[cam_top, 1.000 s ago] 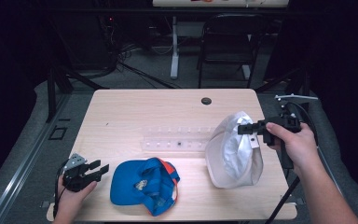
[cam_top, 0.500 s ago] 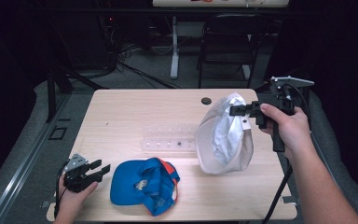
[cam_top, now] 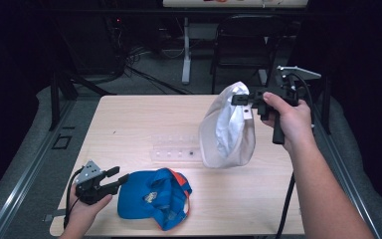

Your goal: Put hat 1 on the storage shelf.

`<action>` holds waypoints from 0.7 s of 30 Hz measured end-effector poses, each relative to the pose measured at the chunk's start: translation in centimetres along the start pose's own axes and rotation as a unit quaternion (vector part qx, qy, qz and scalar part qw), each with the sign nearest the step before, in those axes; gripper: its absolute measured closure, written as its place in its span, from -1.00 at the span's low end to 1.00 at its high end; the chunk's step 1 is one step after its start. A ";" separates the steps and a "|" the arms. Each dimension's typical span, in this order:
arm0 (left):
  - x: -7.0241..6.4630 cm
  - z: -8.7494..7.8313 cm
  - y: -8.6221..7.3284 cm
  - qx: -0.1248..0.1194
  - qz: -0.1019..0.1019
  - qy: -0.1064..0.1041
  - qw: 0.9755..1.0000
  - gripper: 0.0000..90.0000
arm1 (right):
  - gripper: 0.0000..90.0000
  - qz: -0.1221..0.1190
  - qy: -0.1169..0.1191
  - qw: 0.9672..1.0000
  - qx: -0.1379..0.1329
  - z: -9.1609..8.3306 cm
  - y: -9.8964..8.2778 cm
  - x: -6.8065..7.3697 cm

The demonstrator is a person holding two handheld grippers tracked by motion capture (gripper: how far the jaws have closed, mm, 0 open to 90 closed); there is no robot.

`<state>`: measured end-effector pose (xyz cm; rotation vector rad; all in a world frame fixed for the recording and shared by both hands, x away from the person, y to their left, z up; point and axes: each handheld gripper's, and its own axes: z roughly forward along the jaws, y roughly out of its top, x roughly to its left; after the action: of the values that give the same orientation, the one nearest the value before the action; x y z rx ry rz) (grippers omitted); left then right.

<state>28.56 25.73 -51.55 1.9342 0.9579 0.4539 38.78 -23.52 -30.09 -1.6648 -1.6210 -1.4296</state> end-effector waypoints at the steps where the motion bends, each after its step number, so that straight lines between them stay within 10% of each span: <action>1: -0.2 0.1 0.4 -0.001 0.010 0.002 1.000 0.15 | 0.78 0.004 0.006 1.000 -0.003 0.4 0.0 0.1; 11: -1.5 0.5 5.2 -0.043 0.030 -0.023 0.998 0.19 | 0.77 0.046 0.109 0.993 0.017 5.0 0.1 -0.8; 21: -2.9 2.2 8.5 -0.046 0.050 -0.032 0.997 0.08 | 0.77 0.066 0.128 0.990 0.003 8.7 0.4 -0.5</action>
<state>31.87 19.76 -45.27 1.9072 0.7882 0.4817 42.54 -16.51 -33.71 -1.4861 -1.3481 -1.4998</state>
